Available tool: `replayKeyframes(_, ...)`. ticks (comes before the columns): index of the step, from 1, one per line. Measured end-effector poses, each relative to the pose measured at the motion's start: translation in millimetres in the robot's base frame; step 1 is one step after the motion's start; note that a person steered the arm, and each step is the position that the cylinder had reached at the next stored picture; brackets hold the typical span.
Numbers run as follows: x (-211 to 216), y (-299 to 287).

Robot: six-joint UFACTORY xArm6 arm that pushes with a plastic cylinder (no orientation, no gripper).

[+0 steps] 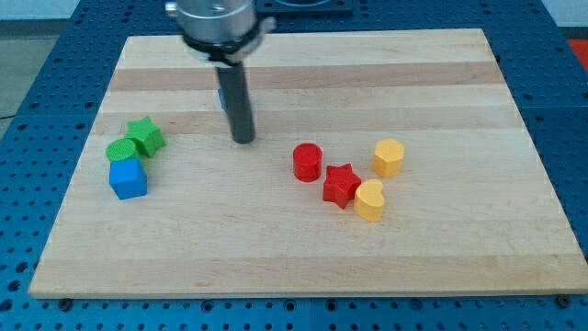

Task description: Place the blue triangle into the green star

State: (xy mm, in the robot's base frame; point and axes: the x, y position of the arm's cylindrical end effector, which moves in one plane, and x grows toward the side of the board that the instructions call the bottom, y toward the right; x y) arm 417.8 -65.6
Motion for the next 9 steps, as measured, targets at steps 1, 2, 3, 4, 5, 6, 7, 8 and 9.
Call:
replayKeyframes(1,-10,48)
replayKeyframes(2,-45,82)
replayKeyframes(3,-67,61)
replayKeyframes(4,-70,26)
replayKeyframes(5,-70,7)
replayKeyframes(6,-70,0)
replayKeyframes(7,-70,0)
replayKeyframes(8,-82,-5)
replayKeyframes(9,-87,-14)
